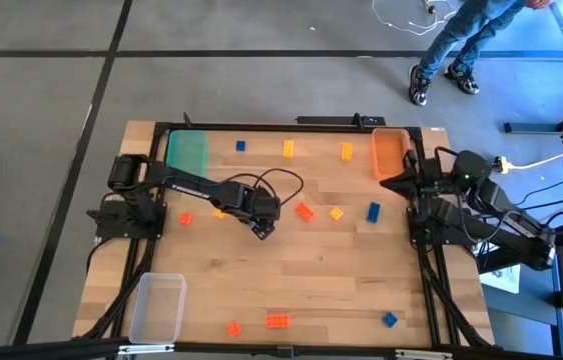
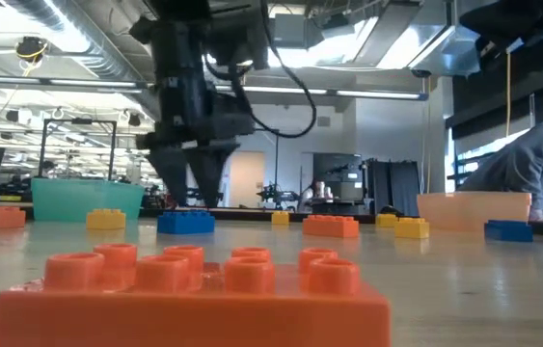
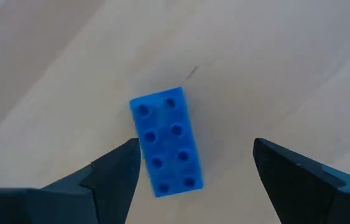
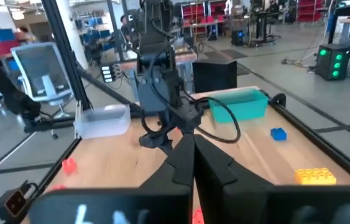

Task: Sort & place blocks by color
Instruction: Put the blue game piece into the blue bin

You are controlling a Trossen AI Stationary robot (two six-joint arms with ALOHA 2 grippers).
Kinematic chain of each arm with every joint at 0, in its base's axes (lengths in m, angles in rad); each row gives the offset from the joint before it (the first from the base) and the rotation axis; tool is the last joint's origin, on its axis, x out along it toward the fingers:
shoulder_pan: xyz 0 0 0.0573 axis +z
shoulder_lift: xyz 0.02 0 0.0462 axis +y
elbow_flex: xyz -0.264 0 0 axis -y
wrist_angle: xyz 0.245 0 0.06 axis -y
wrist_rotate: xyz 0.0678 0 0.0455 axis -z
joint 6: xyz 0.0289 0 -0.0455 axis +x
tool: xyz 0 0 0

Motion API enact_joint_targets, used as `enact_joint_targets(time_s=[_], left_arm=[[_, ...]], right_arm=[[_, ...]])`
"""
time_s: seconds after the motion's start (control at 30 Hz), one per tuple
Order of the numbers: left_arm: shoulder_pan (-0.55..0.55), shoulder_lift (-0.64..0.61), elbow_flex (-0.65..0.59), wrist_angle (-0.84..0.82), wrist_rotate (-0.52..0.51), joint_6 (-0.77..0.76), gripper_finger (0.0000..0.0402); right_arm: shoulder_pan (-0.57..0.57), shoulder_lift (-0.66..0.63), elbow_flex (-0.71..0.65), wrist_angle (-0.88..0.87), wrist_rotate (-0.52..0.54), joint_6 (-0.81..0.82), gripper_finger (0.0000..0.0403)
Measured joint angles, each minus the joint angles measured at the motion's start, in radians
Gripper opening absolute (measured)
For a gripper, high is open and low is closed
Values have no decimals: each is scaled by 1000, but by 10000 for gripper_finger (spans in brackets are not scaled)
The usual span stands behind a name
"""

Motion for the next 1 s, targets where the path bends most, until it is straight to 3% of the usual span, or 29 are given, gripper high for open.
enact_joint_targets(time_s=[0.4,0.8,1.0], left_arm=[[33,71,0,42,-26,0,302],[34,129,6,54,-11,8,301],[34,133,5,51,11,3,258]], right_arm=[[9,107,0,-5,-13,-57,6],[10,123,0,1,-13,-52,6],[10,123,0,3,-13,-51,6]])
